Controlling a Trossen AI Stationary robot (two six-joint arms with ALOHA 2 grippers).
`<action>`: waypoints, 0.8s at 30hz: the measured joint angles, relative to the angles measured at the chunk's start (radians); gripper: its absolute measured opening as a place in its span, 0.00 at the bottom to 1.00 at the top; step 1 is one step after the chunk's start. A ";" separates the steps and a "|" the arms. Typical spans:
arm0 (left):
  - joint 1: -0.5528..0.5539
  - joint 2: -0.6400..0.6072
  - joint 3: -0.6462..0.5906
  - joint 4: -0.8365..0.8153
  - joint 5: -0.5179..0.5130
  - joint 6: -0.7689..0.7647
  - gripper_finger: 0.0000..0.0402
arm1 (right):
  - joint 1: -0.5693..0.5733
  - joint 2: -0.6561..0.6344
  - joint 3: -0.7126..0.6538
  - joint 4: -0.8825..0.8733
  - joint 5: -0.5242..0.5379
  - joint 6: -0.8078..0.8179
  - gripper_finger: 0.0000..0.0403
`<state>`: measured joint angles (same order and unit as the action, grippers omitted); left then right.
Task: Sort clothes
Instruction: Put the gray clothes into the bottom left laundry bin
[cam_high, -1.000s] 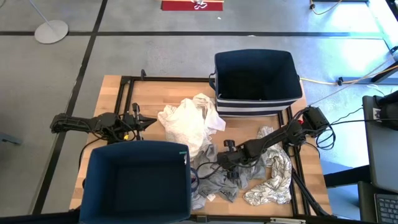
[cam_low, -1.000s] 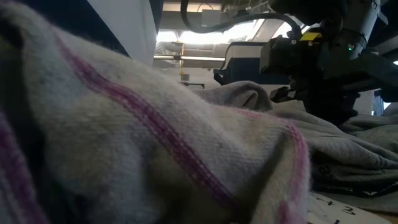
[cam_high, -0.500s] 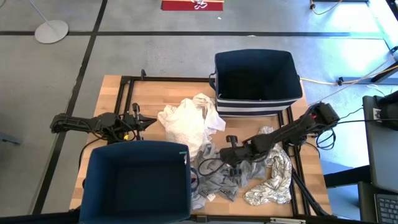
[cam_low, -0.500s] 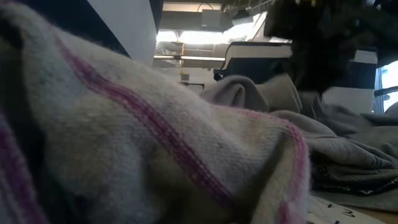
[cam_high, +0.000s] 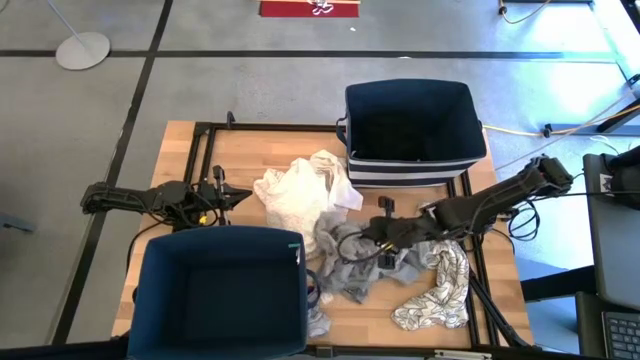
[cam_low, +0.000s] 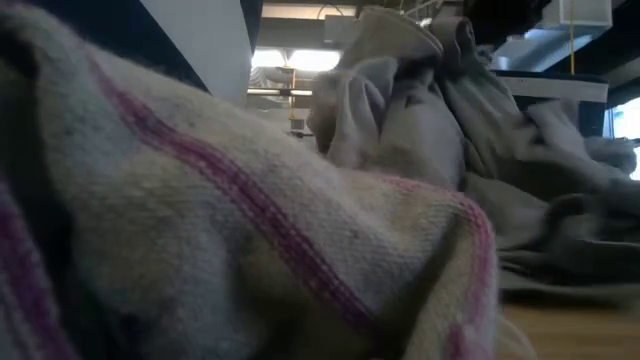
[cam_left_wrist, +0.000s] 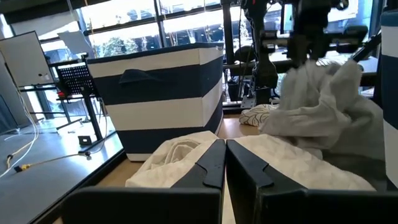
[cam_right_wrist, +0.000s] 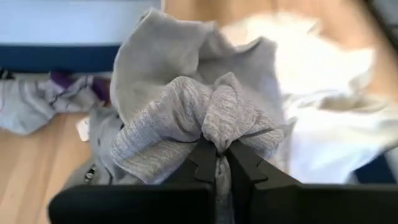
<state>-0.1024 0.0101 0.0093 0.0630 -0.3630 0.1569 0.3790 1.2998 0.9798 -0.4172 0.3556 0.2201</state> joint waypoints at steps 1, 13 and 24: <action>0.000 0.000 0.000 0.000 0.000 0.000 0.01 | 0.000 -0.013 0.000 0.006 0.021 -0.017 0.04; 0.000 0.000 0.000 0.001 0.000 -0.001 0.01 | 0.000 -0.145 0.001 0.243 0.155 -0.232 0.04; 0.000 0.000 0.000 0.001 0.000 -0.001 0.01 | 0.000 -0.157 0.086 0.514 0.166 -0.538 0.05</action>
<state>-0.1027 0.0101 0.0093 0.0641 -0.3630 0.1558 0.3790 1.1428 1.0654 0.0972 0.5213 -0.3181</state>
